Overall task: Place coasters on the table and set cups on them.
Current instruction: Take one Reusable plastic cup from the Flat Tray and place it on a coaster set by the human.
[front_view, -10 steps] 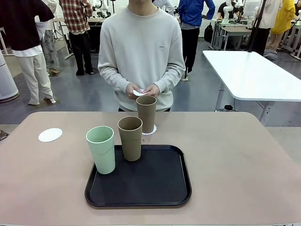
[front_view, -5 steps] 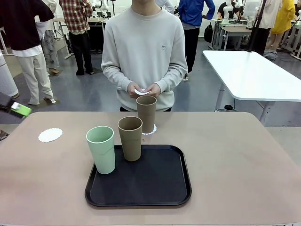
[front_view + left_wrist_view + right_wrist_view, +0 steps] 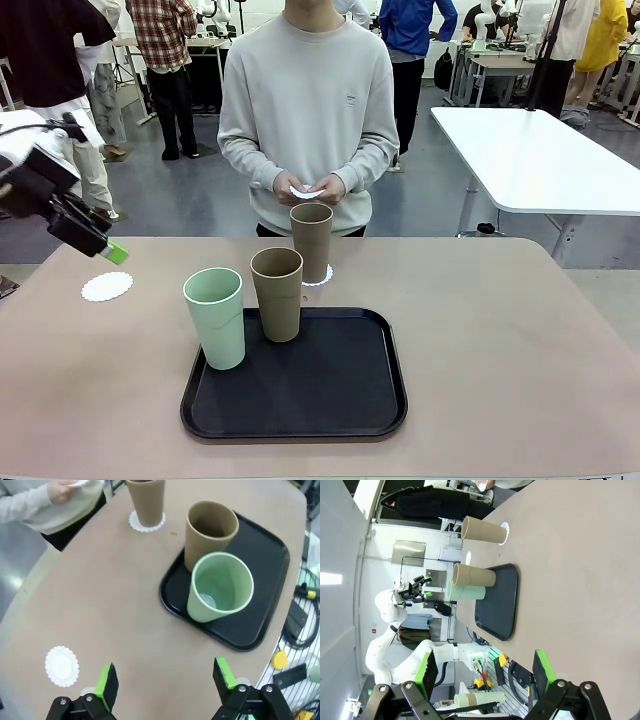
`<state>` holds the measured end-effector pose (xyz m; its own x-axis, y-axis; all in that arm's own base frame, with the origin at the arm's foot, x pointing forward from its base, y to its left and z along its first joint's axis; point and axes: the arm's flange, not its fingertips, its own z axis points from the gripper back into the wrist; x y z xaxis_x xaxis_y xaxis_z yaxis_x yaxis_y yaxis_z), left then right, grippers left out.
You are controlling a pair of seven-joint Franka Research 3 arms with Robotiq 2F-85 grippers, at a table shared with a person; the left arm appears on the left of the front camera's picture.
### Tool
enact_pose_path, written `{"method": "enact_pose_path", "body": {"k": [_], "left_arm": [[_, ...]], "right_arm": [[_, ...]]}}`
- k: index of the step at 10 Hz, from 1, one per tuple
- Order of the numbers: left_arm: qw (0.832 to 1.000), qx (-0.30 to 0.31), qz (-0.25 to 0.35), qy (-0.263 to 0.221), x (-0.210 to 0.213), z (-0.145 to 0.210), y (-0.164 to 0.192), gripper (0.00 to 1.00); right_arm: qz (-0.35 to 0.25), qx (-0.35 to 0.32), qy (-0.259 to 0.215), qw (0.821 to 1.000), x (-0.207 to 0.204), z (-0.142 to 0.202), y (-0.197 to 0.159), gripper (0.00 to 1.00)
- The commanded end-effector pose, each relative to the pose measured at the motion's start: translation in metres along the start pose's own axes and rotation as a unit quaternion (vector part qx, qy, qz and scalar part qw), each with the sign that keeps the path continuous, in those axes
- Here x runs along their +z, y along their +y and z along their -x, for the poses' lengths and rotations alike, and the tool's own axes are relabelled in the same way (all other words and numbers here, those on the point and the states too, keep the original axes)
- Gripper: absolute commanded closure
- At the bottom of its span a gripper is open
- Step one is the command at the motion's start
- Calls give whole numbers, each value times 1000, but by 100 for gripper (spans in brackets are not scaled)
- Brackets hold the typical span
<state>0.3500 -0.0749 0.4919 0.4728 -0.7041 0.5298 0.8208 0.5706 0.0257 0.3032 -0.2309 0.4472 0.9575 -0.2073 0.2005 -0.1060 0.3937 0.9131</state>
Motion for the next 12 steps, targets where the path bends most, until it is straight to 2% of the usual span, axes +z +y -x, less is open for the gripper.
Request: {"method": "enact_pose_path", "body": {"k": [1, 3, 4, 5, 6, 7, 11, 12], "left_arm": [[996, -6, 43, 72, -15, 20, -16, 0], [989, -17, 64, 128, -25, 21, -23, 0], [988, -23, 70, 136, -30, 20, -25, 0], [988, -24, 82, 130, -34, 21, -27, 0], [990, -7, 91, 104, -33, 20, -28, 0], [989, -22, 82, 121, -36, 20, -24, 0], [989, -20, 87, 120, -37, 20, -25, 0], [992, -46, 116, 31, -39, 27, 0, 0]], "right_arm": [[2, -2, 4, 1000, 1, 1, 0, 0], [2, -2, 4, 1000, 1, 1, 0, 0], [2, -2, 4, 1000, 1, 1, 0, 0], [2, -2, 4, 1000, 1, 1, 0, 0], [2, -2, 4, 1000, 1, 1, 0, 0], [2, -2, 4, 1000, 1, 1, 0, 0], [2, -2, 4, 1000, 1, 1, 0, 0], [2, -2, 4, 1000, 1, 1, 0, 0]]}}
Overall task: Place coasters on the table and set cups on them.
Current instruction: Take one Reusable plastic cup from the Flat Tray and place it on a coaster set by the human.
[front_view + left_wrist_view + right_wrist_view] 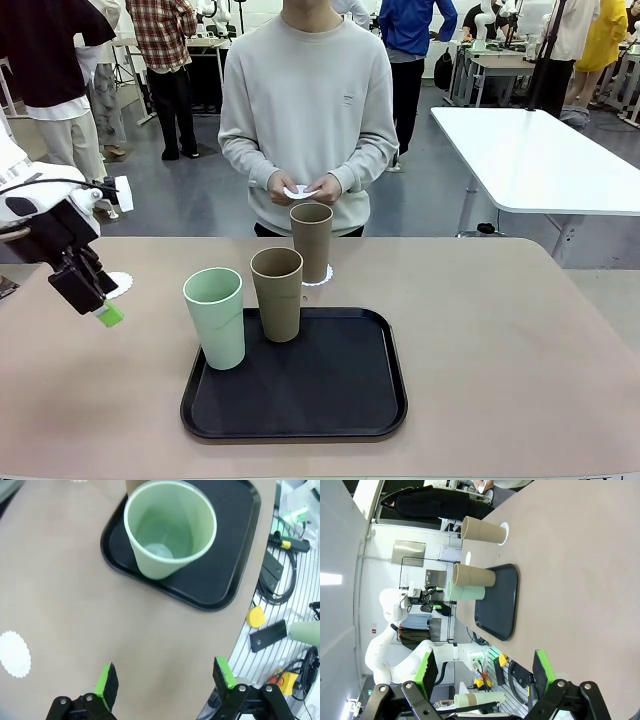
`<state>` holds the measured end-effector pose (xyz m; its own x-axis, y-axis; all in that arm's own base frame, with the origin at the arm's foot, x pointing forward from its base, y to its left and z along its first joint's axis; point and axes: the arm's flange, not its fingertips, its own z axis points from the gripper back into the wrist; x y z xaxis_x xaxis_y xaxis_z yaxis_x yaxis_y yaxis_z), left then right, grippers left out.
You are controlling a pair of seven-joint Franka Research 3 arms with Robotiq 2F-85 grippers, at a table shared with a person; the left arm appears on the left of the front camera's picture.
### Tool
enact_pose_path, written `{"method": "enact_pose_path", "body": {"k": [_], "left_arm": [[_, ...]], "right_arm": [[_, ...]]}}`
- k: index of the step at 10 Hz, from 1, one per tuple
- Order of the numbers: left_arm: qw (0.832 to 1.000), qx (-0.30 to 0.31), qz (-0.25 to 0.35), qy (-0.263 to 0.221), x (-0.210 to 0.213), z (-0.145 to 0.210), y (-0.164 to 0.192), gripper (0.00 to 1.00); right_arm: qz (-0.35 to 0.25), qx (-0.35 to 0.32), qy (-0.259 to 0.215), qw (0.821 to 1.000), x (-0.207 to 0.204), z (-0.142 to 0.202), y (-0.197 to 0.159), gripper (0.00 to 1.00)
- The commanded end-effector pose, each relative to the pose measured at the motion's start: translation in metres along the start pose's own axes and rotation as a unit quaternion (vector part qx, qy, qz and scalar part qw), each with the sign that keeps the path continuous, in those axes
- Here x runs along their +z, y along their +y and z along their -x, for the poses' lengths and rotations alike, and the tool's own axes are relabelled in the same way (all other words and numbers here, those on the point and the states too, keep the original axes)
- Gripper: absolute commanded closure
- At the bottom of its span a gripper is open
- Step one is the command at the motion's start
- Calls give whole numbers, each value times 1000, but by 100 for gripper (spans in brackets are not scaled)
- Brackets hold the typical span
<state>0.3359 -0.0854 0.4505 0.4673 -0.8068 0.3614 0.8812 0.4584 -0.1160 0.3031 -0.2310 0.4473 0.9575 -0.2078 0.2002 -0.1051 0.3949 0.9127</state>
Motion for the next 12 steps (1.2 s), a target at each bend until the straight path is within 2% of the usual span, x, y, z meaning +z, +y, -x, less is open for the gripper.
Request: {"method": "enact_pose_path", "body": {"k": [1, 2, 5, 7, 9, 12], "left_arm": [[990, -69, 36, -122, -9, 13, 37, 0], [982, -116, 24, -149, -18, 18, 50, 0], [943, -223, 77, -236, -42, 44, 77, 0], [923, -237, 141, -270, -65, 54, 83, 0], [916, -241, 139, -287, -80, 60, 85, 0], [909, -214, 129, -334, -104, 66, 81, 0]], "right_arm": [[1, -2, 4, 1000, 1, 1, 0, 0], [1, -2, 4, 1000, 1, 1, 0, 0], [1, -2, 4, 1000, 1, 1, 0, 0], [1, -2, 4, 1000, 1, 1, 0, 0], [1, -2, 4, 1000, 1, 1, 0, 0], [1, -2, 4, 1000, 1, 1, 0, 0]]}}
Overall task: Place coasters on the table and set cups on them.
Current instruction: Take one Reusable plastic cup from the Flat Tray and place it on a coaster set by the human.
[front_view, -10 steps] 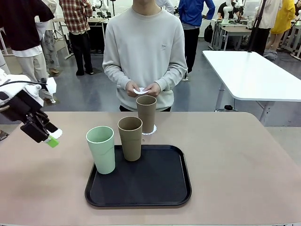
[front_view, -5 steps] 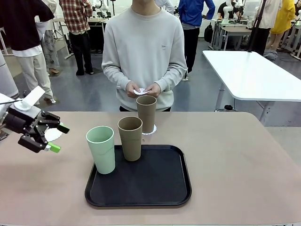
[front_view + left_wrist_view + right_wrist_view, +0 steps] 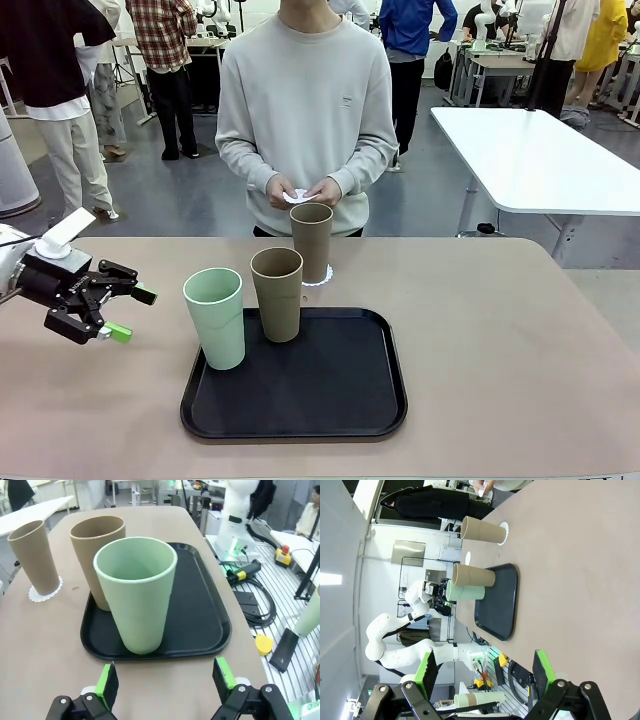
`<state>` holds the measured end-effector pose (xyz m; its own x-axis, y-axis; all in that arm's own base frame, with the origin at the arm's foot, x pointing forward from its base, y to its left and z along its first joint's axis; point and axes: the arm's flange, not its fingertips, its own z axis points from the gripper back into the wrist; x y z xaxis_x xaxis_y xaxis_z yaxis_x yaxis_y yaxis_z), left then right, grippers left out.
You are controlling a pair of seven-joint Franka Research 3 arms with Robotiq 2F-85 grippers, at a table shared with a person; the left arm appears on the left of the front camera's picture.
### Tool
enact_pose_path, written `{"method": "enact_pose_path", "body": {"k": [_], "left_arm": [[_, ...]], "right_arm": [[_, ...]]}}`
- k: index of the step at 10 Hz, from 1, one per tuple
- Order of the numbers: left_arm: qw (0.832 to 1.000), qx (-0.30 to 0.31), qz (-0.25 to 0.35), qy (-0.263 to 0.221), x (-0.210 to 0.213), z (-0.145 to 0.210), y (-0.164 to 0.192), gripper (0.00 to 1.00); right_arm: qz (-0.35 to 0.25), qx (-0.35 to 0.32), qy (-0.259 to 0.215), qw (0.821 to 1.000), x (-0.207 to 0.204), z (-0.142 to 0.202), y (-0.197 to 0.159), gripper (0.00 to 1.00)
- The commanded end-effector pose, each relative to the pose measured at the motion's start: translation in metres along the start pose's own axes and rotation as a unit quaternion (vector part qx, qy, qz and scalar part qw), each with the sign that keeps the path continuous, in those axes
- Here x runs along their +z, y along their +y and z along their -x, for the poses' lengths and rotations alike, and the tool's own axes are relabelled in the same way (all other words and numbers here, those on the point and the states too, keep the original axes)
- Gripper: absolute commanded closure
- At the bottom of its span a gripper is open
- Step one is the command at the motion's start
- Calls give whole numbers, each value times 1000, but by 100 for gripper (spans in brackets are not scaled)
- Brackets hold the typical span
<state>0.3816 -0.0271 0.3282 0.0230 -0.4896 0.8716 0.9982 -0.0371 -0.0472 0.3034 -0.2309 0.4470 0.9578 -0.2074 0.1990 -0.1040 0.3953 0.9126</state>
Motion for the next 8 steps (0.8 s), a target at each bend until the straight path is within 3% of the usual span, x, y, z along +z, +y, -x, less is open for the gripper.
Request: {"method": "enact_pose_path", "body": {"k": [1, 2, 3, 6, 8], "left_arm": [[999, 7, -20, -35, -11, 1, 2, 0], [997, 59, -34, -20, -8, -5, -3, 0], [1000, 10, -8, -12, -4, 1, 2, 0], [999, 27, -15, -16, -6, 0, 2, 0], [996, 1, 12, -84, -25, 5, 25, 0]], "right_arm": [[1, -1, 4, 1000, 1, 2, 0, 0], [1, -1, 4, 1000, 1, 2, 0, 0], [1, -1, 4, 1000, 1, 2, 0, 0], [1, -1, 4, 1000, 1, 2, 0, 0], [1, -1, 4, 1000, 1, 2, 0, 0]]}}
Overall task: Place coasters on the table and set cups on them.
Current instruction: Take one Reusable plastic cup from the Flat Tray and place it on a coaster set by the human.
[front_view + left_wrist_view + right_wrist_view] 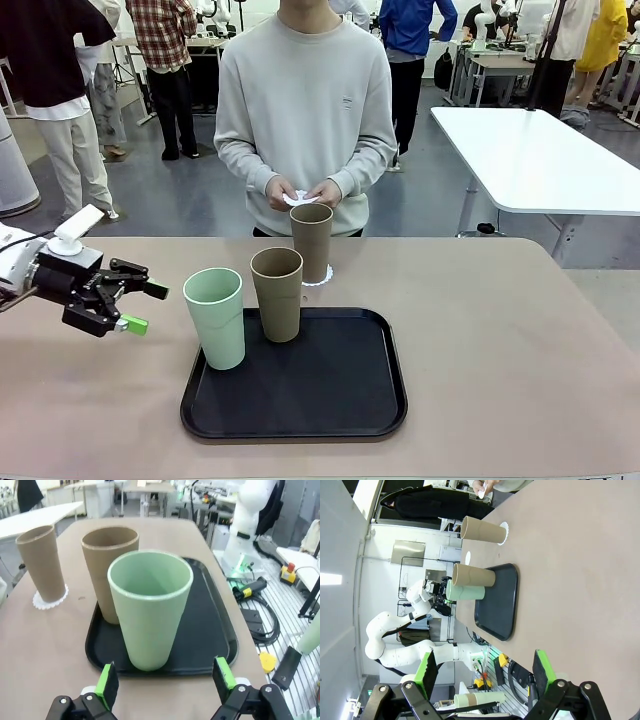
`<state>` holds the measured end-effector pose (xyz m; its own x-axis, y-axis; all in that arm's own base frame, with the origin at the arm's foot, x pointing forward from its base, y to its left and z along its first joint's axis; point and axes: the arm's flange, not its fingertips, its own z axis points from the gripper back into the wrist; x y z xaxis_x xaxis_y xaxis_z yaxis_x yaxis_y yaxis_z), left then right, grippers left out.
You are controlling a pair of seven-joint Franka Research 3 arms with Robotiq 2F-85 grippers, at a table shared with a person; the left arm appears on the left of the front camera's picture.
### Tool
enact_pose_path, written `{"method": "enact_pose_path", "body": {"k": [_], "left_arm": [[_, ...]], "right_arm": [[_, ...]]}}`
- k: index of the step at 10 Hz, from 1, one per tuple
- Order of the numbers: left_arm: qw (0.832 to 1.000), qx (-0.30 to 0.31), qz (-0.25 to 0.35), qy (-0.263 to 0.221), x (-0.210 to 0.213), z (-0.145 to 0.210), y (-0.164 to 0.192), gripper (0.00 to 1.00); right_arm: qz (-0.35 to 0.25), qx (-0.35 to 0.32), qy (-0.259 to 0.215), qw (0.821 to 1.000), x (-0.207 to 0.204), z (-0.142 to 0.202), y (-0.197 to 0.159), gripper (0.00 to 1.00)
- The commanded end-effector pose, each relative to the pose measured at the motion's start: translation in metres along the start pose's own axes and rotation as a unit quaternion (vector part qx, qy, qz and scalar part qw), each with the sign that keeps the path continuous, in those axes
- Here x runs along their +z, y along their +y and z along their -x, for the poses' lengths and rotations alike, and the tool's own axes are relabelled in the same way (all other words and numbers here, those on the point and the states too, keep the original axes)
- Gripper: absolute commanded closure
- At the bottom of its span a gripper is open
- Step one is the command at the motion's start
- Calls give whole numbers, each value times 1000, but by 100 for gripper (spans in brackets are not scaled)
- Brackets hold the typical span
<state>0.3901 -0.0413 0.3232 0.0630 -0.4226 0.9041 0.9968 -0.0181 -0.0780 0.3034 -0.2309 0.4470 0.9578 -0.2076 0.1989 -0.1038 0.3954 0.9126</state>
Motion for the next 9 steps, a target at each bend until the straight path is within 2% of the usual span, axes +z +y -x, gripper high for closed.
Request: {"method": "enact_pose_path", "body": {"k": [1, 5, 9], "left_arm": [[998, -19, 25, -59, -18, 12, 24, 0], [996, -19, 14, -81, -29, 32, 40, 0], [995, -14, 34, -88, -45, 40, 38, 0]], "right_arm": [[1, -1, 4, 1000, 1, 2, 0, 0], [1, -1, 4, 1000, 1, 2, 0, 0], [1, -1, 4, 1000, 1, 2, 0, 0]]}}
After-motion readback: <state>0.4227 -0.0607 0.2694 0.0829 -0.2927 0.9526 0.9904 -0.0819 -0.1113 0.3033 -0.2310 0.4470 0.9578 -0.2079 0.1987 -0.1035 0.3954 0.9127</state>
